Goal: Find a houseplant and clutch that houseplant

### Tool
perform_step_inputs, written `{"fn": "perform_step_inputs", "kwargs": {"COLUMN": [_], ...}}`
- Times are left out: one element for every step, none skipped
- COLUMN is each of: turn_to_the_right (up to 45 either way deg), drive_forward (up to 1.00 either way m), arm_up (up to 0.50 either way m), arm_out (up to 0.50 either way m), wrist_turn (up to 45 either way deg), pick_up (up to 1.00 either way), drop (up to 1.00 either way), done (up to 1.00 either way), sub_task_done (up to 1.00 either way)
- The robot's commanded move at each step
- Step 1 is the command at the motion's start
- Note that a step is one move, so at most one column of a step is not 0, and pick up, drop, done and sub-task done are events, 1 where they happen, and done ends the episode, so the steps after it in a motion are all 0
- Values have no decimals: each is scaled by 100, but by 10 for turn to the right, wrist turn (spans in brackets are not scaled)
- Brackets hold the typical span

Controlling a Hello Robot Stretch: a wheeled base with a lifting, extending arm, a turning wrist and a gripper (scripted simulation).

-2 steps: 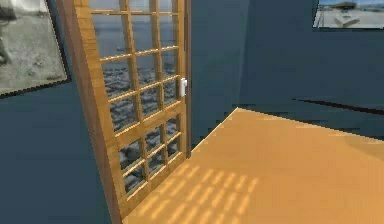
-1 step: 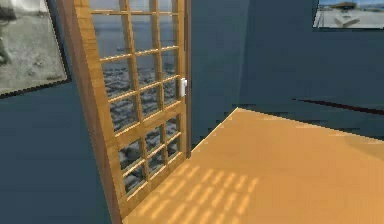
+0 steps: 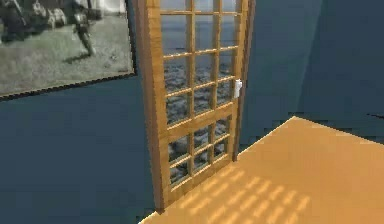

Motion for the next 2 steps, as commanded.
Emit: {"fn": "perform_step_inputs", "kwargs": {"turn_to_the_right": [450,150], "drive_forward": [0,0], "arm_up": [0,0], "arm_out": [0,0], "wrist_turn": [0,0], "pick_up": [0,0], "drop": [0,0], "done": [0,0], "sub_task_done": [0,0]}}
